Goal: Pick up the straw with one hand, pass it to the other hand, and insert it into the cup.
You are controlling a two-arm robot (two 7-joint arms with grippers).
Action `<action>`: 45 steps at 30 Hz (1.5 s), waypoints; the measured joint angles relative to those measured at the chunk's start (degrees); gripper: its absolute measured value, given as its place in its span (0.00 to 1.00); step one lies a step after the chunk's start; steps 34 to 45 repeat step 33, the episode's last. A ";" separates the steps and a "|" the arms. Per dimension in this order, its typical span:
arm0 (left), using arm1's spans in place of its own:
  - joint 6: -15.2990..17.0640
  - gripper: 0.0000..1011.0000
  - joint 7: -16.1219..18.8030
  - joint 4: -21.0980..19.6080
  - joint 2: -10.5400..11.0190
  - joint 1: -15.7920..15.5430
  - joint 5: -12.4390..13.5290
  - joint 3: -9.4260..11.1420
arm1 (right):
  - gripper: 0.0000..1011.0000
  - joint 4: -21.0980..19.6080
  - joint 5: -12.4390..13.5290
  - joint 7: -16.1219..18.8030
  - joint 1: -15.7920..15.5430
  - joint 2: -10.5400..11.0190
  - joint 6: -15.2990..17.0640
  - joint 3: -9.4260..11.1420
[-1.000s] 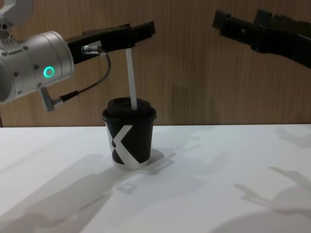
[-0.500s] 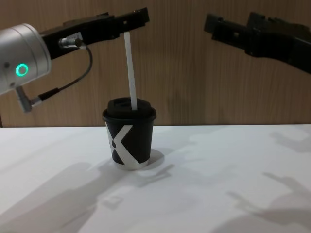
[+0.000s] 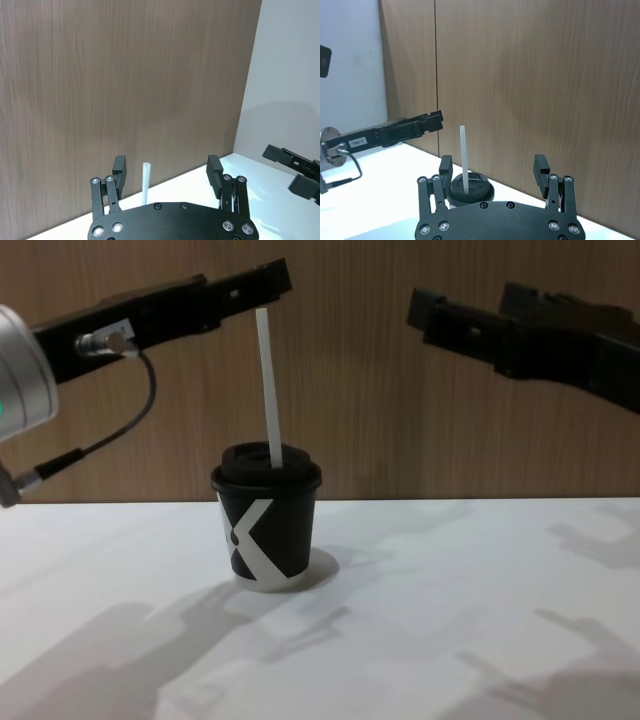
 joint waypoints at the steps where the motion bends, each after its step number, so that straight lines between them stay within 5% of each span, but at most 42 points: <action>1: 0.03 0.99 -0.02 -0.33 0.13 0.43 -0.11 -0.08 | 0.99 -0.21 -0.13 -0.22 -0.21 0.14 0.08 -0.08; 25: -0.50 0.99 1.96 -5.53 0.01 7.21 0.00 -0.90 | 0.99 2.40 -0.66 1.02 2.67 1.94 -1.40 -0.88; 45: -0.97 0.99 2.56 -6.15 -0.30 8.13 0.43 -1.08 | 0.99 3.12 -0.55 1.47 3.48 2.15 -1.78 -1.05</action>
